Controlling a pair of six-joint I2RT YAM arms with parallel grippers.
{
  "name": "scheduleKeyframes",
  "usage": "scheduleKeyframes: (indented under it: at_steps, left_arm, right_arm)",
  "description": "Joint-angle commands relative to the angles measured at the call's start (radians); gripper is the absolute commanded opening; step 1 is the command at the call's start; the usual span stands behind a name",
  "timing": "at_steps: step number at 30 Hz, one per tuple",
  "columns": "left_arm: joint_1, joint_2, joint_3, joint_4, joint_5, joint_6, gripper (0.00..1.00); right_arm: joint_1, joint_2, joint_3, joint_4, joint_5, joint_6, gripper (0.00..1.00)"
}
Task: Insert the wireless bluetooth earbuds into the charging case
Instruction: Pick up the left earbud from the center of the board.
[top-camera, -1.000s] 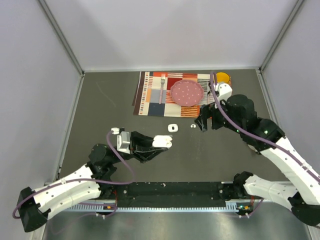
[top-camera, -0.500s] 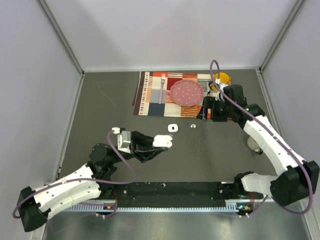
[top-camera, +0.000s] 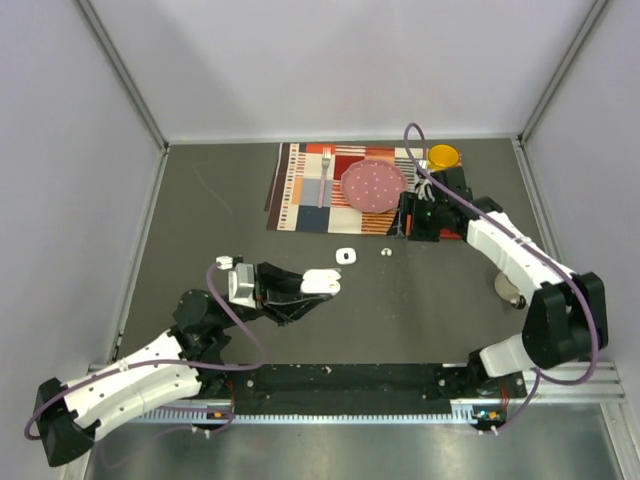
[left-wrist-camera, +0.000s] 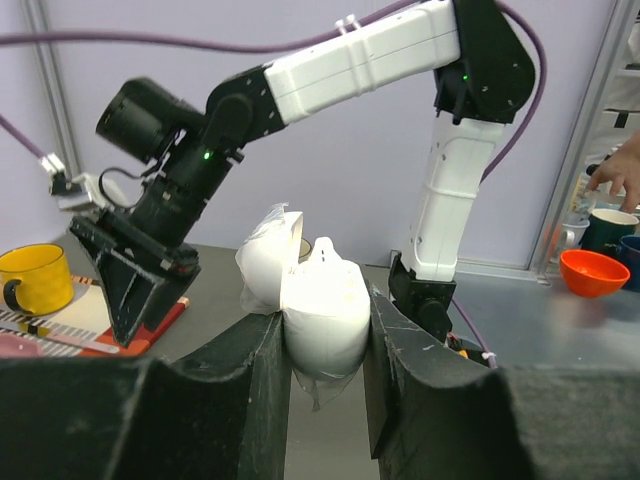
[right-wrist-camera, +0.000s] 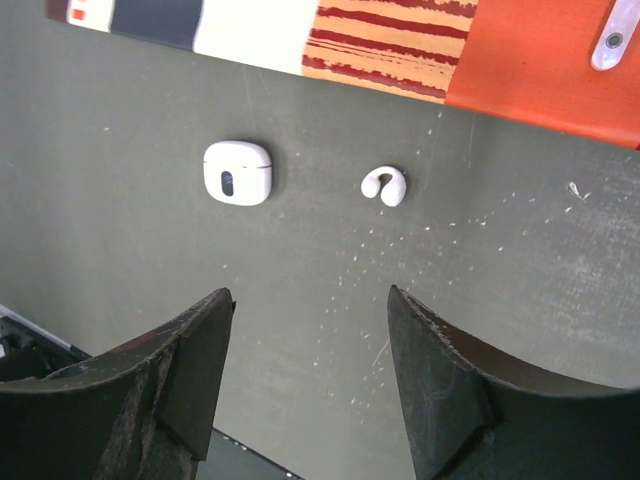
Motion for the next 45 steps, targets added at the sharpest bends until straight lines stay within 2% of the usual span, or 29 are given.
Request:
scheduleKeyframes:
  at_steps: [1,11,28,45]
  left_arm:
    - [-0.004,-0.032,-0.007,0.01,-0.023,0.002,0.0]
    - [-0.004,-0.058,-0.01,-0.026,-0.039,0.007,0.0]
    - [-0.004,-0.059,-0.017,-0.037,-0.048,0.024,0.0]
    - [-0.004,-0.05,-0.019,-0.033,-0.049,0.01,0.0]
  right_arm:
    - [-0.016,0.085,0.008,0.084,0.001,0.031,0.61]
    - [-0.027,0.281,0.035,0.161,-0.003,0.072,0.44]
    - [-0.048,0.43,0.082,0.209,-0.019,0.077,0.34]
    - [-0.05,0.435,0.005,0.248,-0.039,0.06,0.26]
